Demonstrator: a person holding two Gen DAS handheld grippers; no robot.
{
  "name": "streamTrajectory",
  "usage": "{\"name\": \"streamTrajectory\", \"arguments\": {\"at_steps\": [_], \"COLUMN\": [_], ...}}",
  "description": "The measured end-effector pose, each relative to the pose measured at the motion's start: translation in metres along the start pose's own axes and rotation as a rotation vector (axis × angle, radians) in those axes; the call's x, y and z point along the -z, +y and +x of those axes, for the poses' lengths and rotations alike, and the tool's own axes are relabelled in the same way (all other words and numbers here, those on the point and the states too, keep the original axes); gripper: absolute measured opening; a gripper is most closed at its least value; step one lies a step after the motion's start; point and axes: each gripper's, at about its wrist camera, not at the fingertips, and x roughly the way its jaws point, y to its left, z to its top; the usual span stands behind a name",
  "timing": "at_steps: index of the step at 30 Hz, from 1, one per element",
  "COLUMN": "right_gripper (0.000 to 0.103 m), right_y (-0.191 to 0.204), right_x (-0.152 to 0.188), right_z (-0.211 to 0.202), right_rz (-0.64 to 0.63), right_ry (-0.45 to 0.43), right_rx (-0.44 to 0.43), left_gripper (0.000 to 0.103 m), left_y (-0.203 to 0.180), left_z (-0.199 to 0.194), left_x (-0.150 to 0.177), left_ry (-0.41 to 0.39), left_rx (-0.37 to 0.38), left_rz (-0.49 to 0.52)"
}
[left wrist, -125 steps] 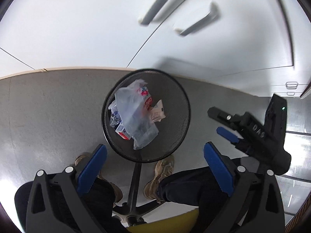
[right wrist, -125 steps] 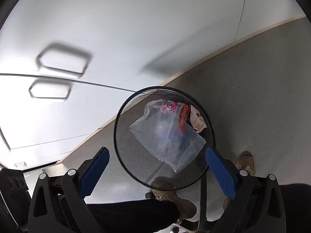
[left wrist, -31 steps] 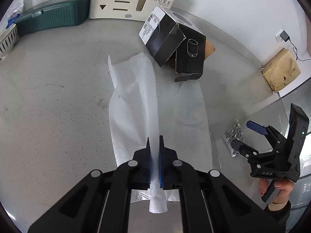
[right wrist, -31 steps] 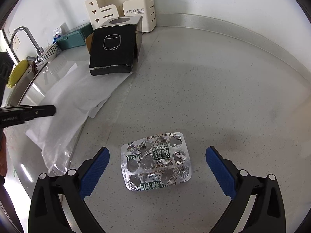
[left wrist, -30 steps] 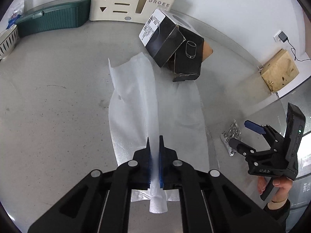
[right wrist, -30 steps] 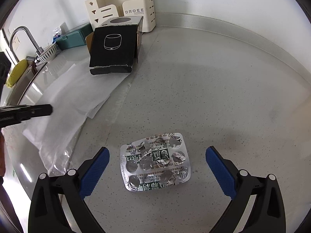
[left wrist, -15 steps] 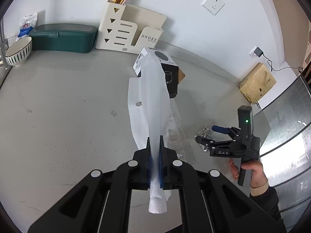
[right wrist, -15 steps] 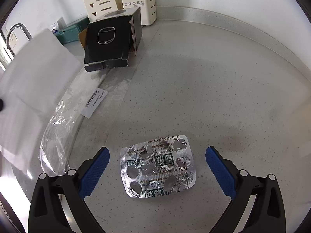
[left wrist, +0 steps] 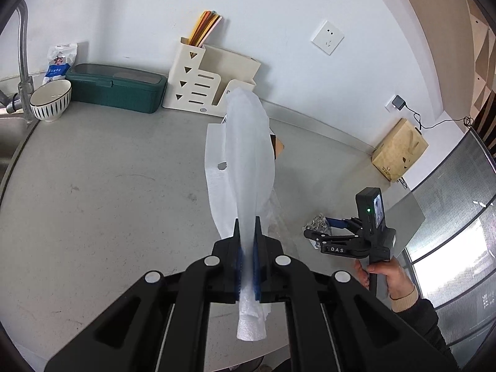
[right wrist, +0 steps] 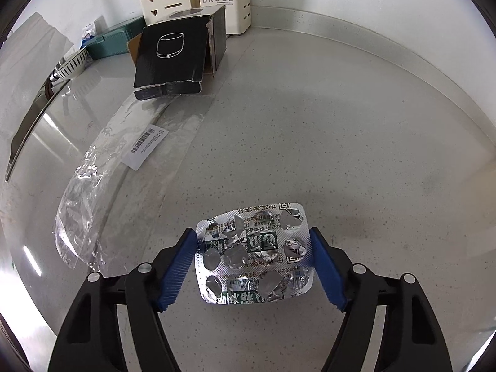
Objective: Collect trash
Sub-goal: 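Grasp the white plastic sheet with the left gripper while the right gripper grasps the foil blister pack, then carry the white sheet and blister pack down toward the wastebasket with both grippers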
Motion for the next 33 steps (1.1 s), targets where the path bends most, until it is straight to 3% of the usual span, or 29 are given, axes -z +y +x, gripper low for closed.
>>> {"name": "streamTrajectory", "arguments": {"at_steps": [7,16,19,20,28,29,33], "right_gripper": [0.055,0.053,0.047,0.040,0.039,0.023,0.023], "right_y": [-0.008,-0.007,-0.006,-0.006,-0.005,-0.005,-0.008], "right_x": [0.006,0.011,0.012,0.013,0.015,0.016,0.014], "right_z": [-0.016,-0.021,-0.024,-0.026,-0.034,-0.035,-0.042], "right_rz": [0.041,0.056,0.056,0.061,0.070,0.070,0.087], "right_ry": [-0.048,-0.063,-0.080,-0.080,-0.100,-0.105,-0.111], "right_rx": [-0.008,-0.011,-0.020,-0.025,-0.041,-0.044,-0.084], "left_gripper": [0.006,0.006,0.006,0.006,0.006,0.006,0.006], "left_y": [0.002,0.006,0.009,0.009,0.011,0.011,0.009], "left_z": [-0.001,-0.006,-0.008,-0.009,-0.006,-0.006,-0.007], "left_x": [0.005,0.011,0.010,0.010,0.012,0.013,0.013], "left_ry": [0.010,0.013,0.007,0.008,0.018,0.018,0.021], "left_rx": [0.003,0.010,0.011,0.016,0.026,0.027,0.029], "left_rz": [-0.002,-0.017,-0.025,-0.026,-0.034,-0.035,-0.032]}}
